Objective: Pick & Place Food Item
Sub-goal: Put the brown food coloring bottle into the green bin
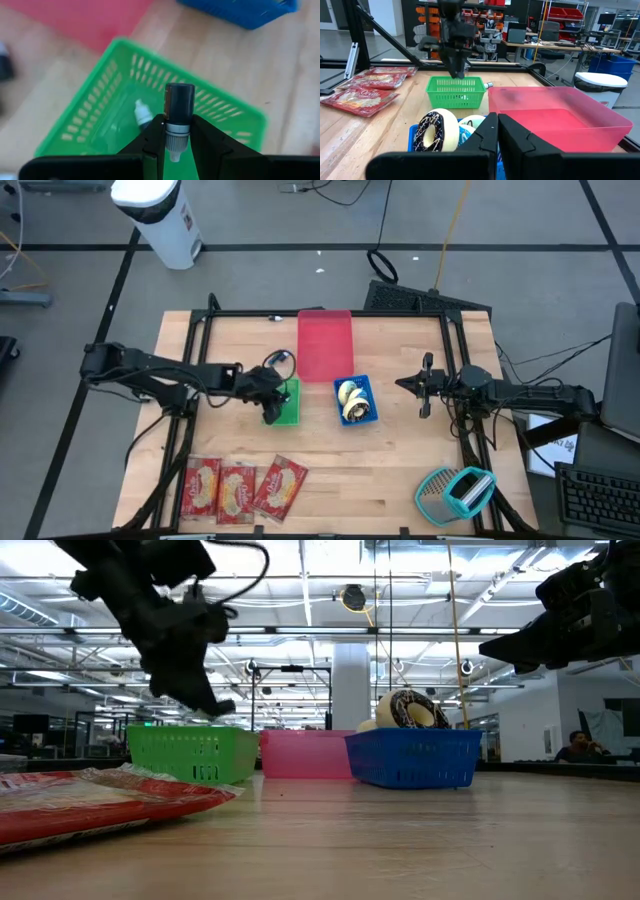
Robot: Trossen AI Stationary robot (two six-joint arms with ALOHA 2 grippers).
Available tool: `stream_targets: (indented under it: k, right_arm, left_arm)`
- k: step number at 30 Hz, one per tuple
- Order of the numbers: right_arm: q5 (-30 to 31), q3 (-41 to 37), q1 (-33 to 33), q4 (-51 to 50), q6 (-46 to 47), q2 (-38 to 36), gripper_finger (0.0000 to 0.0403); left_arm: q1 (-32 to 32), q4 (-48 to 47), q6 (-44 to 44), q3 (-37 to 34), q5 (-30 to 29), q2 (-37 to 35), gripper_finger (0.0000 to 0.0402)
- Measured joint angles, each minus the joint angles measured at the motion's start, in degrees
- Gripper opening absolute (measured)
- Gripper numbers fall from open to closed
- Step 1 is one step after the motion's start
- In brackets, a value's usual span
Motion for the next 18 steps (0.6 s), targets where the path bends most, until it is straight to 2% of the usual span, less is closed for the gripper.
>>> stream_targets:
  k: [5,12,18]
  right_arm:
    - [0.0,0.01,-0.01,0.0,0.0,-0.01,0.0004]
    - [0.0,0.01,0.0,0.0,0.0,-0.01,0.0004]
    - [-0.01,0.0,0.0,-0.02,0.0,0.0,0.0004]
  left_arm:
    - [1.0,-1.34,-3.61,0.14,0.02,3.92,0.0069]
    - [3.0,-1.34,-5.34,0.16,0.01,5.83,0.0071]
    - [3.97,-1.25,-8.8,0.19,0.0,5.79,0.0094]
